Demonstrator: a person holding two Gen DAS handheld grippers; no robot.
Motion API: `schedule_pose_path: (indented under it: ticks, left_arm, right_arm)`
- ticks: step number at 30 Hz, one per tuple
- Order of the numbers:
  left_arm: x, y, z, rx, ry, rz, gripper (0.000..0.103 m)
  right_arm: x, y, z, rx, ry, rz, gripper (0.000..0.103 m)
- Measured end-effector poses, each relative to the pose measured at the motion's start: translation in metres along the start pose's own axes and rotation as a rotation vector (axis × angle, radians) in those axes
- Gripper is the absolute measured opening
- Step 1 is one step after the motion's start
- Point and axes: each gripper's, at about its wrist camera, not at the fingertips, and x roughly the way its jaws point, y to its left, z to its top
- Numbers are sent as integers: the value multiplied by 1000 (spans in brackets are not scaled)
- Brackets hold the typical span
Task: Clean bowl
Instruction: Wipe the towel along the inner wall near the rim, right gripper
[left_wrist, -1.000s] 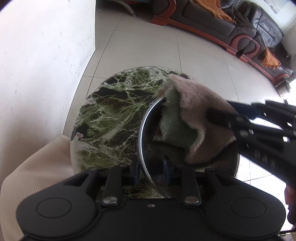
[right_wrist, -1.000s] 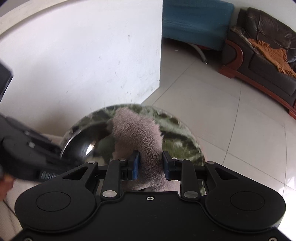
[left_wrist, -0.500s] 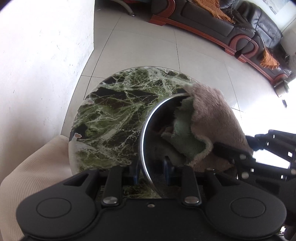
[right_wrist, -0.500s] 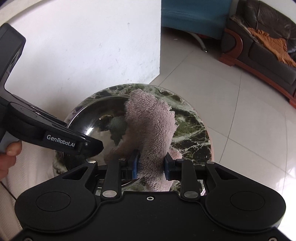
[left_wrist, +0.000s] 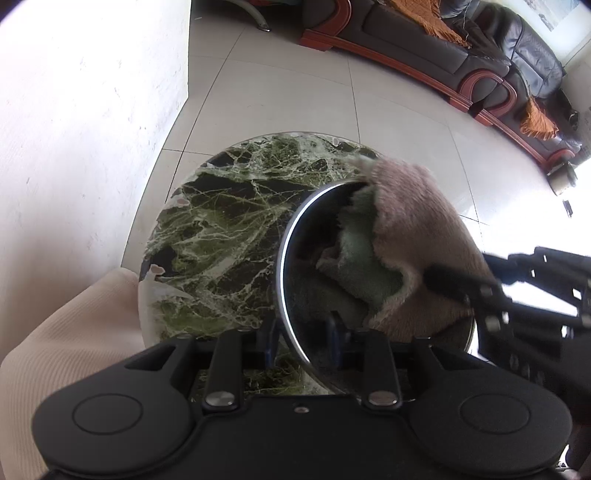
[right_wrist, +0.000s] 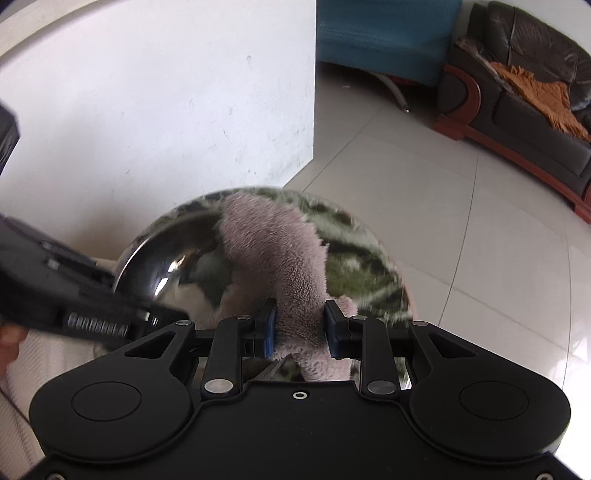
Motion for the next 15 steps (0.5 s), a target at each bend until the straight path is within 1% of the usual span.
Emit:
schedule_pose_path:
  ticks: [2,4,12,15]
  left_arm:
    - [0,-1,0,1,-1,3,27]
    - [0,-1,0,8,-3,7,27]
    - [0,0,0,10,-2,11,28]
    - [1,1,0,7,-1,8,28]
  right_arm:
    - [-6,7,-6,-13,9,-8,26]
    - [-8,11,-5,-30,6,-16,26]
    - [5,5,29,-41,-51,-14,25]
    - [8,1,26,-28,-42,-12,25]
